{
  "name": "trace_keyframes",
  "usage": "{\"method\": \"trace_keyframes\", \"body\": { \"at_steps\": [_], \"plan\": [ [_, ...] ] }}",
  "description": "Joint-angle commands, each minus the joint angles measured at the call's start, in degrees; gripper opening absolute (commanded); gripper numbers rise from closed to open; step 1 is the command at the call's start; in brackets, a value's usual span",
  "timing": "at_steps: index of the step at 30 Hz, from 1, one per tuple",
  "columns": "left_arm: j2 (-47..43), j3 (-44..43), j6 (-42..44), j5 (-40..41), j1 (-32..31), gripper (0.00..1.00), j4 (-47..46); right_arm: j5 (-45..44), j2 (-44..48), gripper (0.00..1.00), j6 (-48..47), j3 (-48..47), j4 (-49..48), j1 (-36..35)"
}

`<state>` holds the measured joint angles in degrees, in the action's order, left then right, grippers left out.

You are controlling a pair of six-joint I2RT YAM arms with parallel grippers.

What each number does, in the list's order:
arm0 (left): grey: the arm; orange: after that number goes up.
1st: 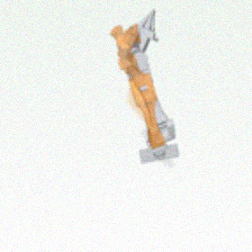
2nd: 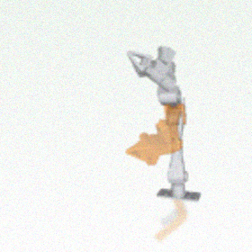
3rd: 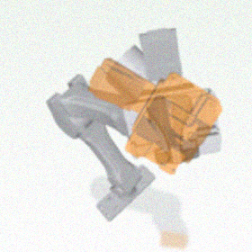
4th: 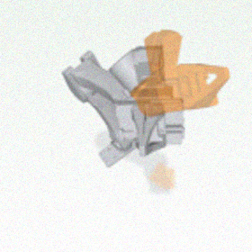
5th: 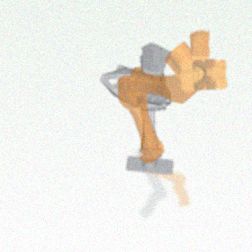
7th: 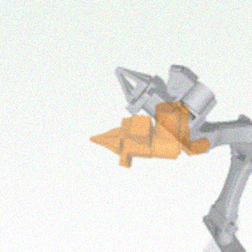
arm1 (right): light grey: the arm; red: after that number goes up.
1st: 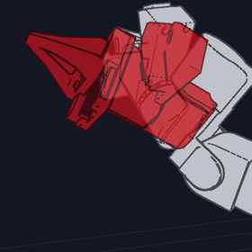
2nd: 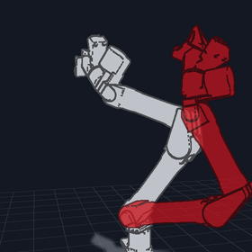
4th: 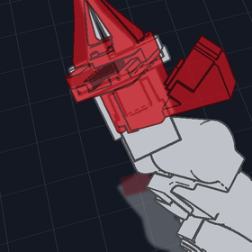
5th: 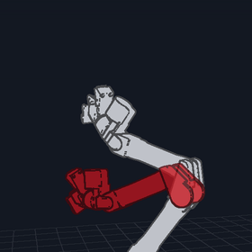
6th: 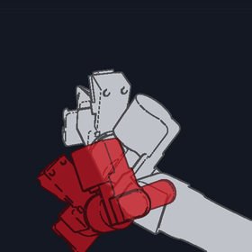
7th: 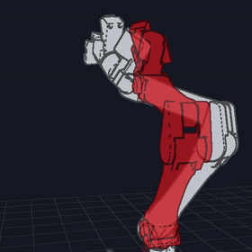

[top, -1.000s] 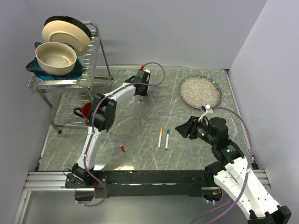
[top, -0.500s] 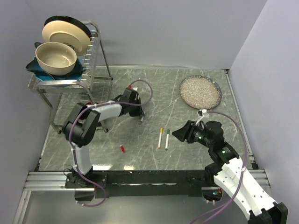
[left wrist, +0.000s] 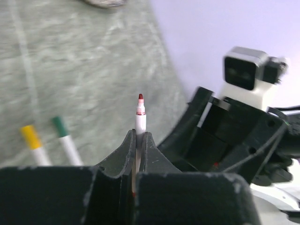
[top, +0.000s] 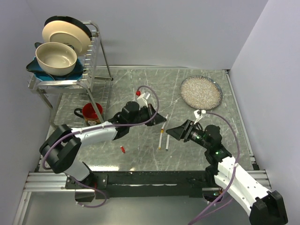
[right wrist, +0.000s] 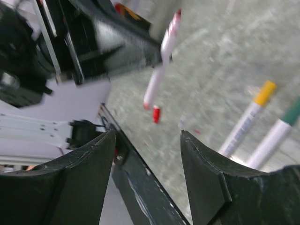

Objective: Insert the pens into the pen caps

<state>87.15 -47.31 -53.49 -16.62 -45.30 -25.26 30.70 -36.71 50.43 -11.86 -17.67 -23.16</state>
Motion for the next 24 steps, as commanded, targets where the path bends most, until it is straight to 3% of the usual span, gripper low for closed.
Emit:
{"method": "trace_keyframes", "body": {
  "at_steps": [1,10,15,18,19,22,24],
  "plan": [
    [-3.1,2.0,-3.8,1.8,-2.4,0.01,-9.9,-0.2,0.8,0.65,3.4,-1.0,-9.1,-0.5],
    [-5.2,1.6,-4.4,3.4,-6.7,0.01,-12.7,-2.3,0.2,0.59,4.6,-2.0,-9.3,-0.8],
    [-5.7,2.1,-4.9,4.8,-8.7,0.01,-13.8,-2.1,0.1,0.48,5.2,-2.2,-10.8,-1.4],
    [-6.2,2.2,-4.6,5.7,-9.1,0.01,-13.2,-2.9,1.5,0.32,5.5,-1.4,-11.2,-1.4],
    [-6.4,2.3,-4.5,6.0,-9.4,0.01,-12.9,-3.1,1.9,0.20,5.6,-1.2,-11.3,-1.5],
    [-7.4,3.2,-4.4,7.0,-9.8,0.01,-13.2,-2.9,3.1,0.00,5.7,-0.6,-12.2,-1.5],
    [-8.7,3.5,-4.3,8.0,-10.0,0.04,-12.5,-2.2,4.0,0.00,5.8,-0.3,-12.3,-1.6]
  ]
}}
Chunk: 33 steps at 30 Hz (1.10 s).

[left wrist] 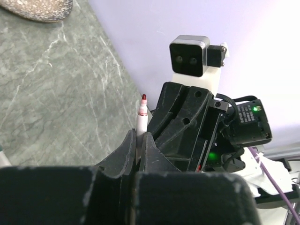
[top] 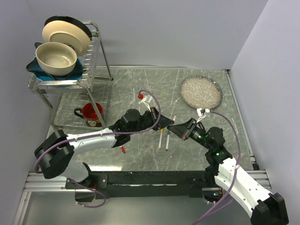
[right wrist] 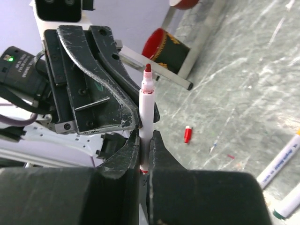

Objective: Insert the pens into the pen caps

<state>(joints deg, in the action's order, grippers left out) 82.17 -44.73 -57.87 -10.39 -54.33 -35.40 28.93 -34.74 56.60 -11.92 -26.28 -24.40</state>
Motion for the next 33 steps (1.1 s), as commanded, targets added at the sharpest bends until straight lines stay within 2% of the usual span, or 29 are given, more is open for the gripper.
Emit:
{"method": "trace_keyframes", "body": {
  "at_steps": [1,2,4,5,8,9,11,12,13,14,19,23,27,33],
  "plan": [
    [-4.2,0.7,0.6,2.2,-1.0,0.10,-1.5,-0.4,2.3,0.00,-0.3,-0.3,-3.6,-0.4],
    [-5.2,0.4,0.7,2.8,-1.0,0.28,1.3,-0.2,2.7,0.00,-0.4,-0.4,-2.6,-0.4],
    [-6.2,-0.6,1.4,4.7,-1.0,0.43,4.6,-0.1,3.9,0.00,-0.9,-0.4,-1.2,-0.3],
    [-7.5,-1.0,1.7,5.5,-1.1,0.55,8.6,0.0,4.2,0.00,-1.0,-0.3,0.1,-0.4],
    [-9.6,-4.0,2.0,10.2,-1.0,0.63,18.5,-0.6,6.1,0.00,-2.1,0.0,3.8,-0.4],
    [-10.0,-6.0,1.8,12.7,-1.1,0.64,27.0,-1.2,7.1,0.00,-2.8,0.1,4.8,-0.4],
    [-11.4,-7.6,0.7,19.7,-1.0,0.63,35.2,-1.9,8.3,0.00,-3.9,0.3,7.7,-0.3],
    [-11.9,-8.8,0.0,21.8,-1.0,0.63,42.8,-2.1,9.2,0.00,-4.5,0.4,8.6,-0.3],
    [-12.5,-9.1,-0.6,23.7,-1.0,0.63,47.0,-2.6,9.7,0.00,-4.8,0.3,9.4,-0.3],
    [-14.1,-9.1,-1.6,29.0,-1.0,0.62,50.6,-2.9,10.0,0.00,-5.4,0.3,10.9,-0.3],
    [-21.1,-3.8,-15.2,40.5,-1.0,0.59,67.9,-2.7,11.3,0.00,-7.1,-0.6,12.8,-0.4],
    [-24.7,0.3,-21.3,43.5,-0.8,0.57,74.9,-2.3,10.6,0.00,-9.0,-1.0,14.2,-0.3],
    [-23.9,3.7,-24.1,42.6,-0.7,0.57,76.2,-2.1,10.2,0.00,-8.9,-0.6,13.9,-0.4],
    [-15.5,3.1,-28.1,41.1,-0.6,0.54,79.7,-2.2,10.0,0.00,-9.3,-0.8,14.2,-0.3]
  ]
}}
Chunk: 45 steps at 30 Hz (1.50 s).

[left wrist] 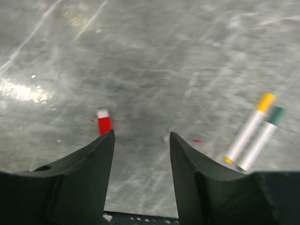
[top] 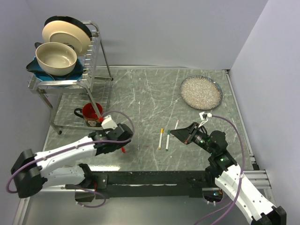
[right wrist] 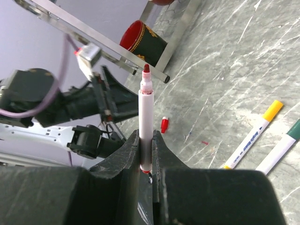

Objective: Insert the pens into the pen caps

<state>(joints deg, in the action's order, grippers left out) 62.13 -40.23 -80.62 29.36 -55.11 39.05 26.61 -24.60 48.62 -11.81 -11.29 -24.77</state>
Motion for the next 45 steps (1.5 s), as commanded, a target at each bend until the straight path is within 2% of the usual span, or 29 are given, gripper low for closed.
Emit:
{"method": "trace_keyframes", "body": {
  "at_steps": [1,7,13,18,24,25,27,28,29,33,36,40,41,42,44,45],
  "plan": [
    [7.7,-2.2,-5.6,1.5,0.1,0.53,6.3,0.1,0.0,0.00,-1.4,-0.9,-0.7,0.0],
    [17.8,-5.1,-5.0,0.6,0.4,0.49,7.0,-0.2,0.5,0.00,-1.9,-0.9,0.4,0.1],
    [20.3,-2.1,-3.2,-3.8,2.5,0.47,0.3,-0.8,2.0,0.00,-2.9,-1.3,2.3,0.1],
    [21.5,-0.9,-3.5,-4.6,3.0,0.42,0.4,-1.6,3.2,0.00,-3.8,-1.7,4.1,-0.1],
    [23.5,-1.0,-2.6,-5.6,3.0,0.29,0.3,-0.7,2.1,0.00,-4.0,-1.4,3.5,0.1],
    [23.4,-0.8,-2.5,-6.6,3.0,0.20,-0.2,-0.7,1.7,0.00,-4.1,-1.3,3.6,0.0],
    [22.6,-0.5,-1.8,-7.2,3.0,0.11,-1.5,0.3,1.5,0.00,-4.2,-1.3,3.6,0.0],
    [22.2,-0.7,-1.5,-7.2,3.1,0.01,-1.7,0.8,1.3,0.00,-4.4,-1.4,3.2,0.0],
    [21.7,-1.0,-0.9,-6.9,3.0,0.01,-1.8,1.5,1.1,0.00,-4.5,-1.3,2.9,0.0],
    [16.1,-3.8,1.9,-4.3,3.0,0.01,-2.8,5.1,-1.1,0.00,-5.1,-1.6,1.4,-0.8],
    [9.5,-5.3,7.9,-3.3,2.8,0.01,-8.4,4.9,-2.7,0.00,-5.0,-1.8,-0.6,-4.6],
    [-2.7,-1.8,20.0,-7.3,2.2,0.01,-24.7,-0.8,-6.8,0.00,-4.9,-3.6,-5.1,-15.5],
    [-5.2,-0.5,24.4,-9.0,2.1,0.01,-33.2,-2.4,-8.1,0.00,-4.9,-4.0,-6.5,-20.2],
    [-10.1,0.8,26.1,-12.5,2.2,0.01,-36.6,-2.8,-9.6,0.00,-4.9,-4.5,-7.8,-22.2],
    [-14.3,3.5,31.2,-16.2,2.1,0.01,-45.8,-2.4,-14.1,0.00,-5.1,-5.7,-12.2,-27.0],
    [-17.4,4.1,32.9,-20.6,2.1,0.01,-48.3,-2.1,-15.5,0.00,-5.1,-5.9,-13.7,-28.1]
  ]
}}
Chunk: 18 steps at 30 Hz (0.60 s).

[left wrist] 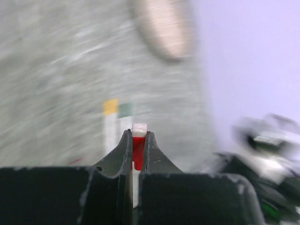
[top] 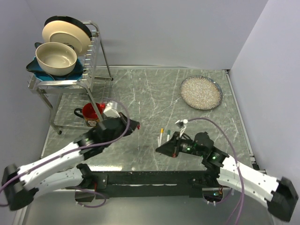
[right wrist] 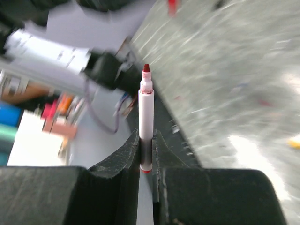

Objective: Insert the pens into the pen caps

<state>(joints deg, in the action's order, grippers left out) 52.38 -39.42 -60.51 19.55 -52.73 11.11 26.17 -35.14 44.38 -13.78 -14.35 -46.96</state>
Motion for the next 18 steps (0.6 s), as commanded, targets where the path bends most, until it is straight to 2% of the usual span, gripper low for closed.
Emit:
{"method": "trace_keyframes", "body": {
  "at_steps": [1,4,10,18],
  "plan": [
    [-8.9,4.4,14.0,-12.9,-0.3,0.01,-22.2,-1.7,-7.2,0.00,-1.0,-4.6,-12.9,-7.3],
    [-11.9,6.3,16.4,-19.0,-0.3,0.01,-26.4,-3.7,-9.6,0.00,-2.5,-6.0,-14.7,-11.0],
    [-14.8,13.5,13.1,-28.0,-0.3,0.01,-40.3,-7.7,-12.1,0.00,-5.1,-9.3,-16.1,-15.3],
    [-15.6,16.6,11.3,-27.6,-0.4,0.01,-46.0,-10.4,-14.1,0.00,-4.3,-11.4,-16.6,-16.1]
  ]
}}
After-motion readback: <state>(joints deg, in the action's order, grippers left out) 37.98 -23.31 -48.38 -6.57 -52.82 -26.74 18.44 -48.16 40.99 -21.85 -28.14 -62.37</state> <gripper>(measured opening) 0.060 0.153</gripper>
